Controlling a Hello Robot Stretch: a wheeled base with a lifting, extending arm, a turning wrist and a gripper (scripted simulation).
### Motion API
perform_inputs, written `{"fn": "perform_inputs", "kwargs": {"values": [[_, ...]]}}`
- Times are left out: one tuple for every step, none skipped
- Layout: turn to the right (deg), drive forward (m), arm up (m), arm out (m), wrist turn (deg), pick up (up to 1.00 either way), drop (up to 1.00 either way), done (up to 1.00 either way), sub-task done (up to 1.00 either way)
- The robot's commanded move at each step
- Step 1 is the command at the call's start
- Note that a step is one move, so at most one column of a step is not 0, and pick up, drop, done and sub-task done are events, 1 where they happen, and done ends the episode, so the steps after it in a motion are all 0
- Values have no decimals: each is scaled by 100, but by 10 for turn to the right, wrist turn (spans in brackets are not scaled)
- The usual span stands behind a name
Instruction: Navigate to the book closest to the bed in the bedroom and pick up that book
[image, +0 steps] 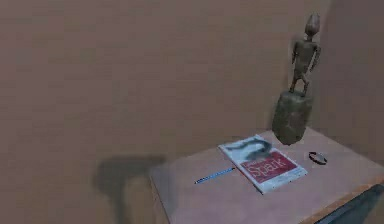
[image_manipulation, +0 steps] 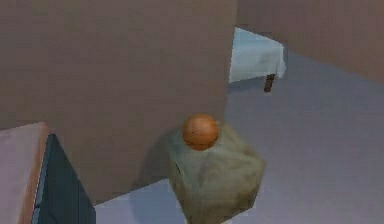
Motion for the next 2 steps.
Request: {"fn": "perform_inputs", "kwargs": {"values": [[-450,0,0,0,0,0,0,0,0],[-210,0,0,0,0,0,0,0,0]]}}
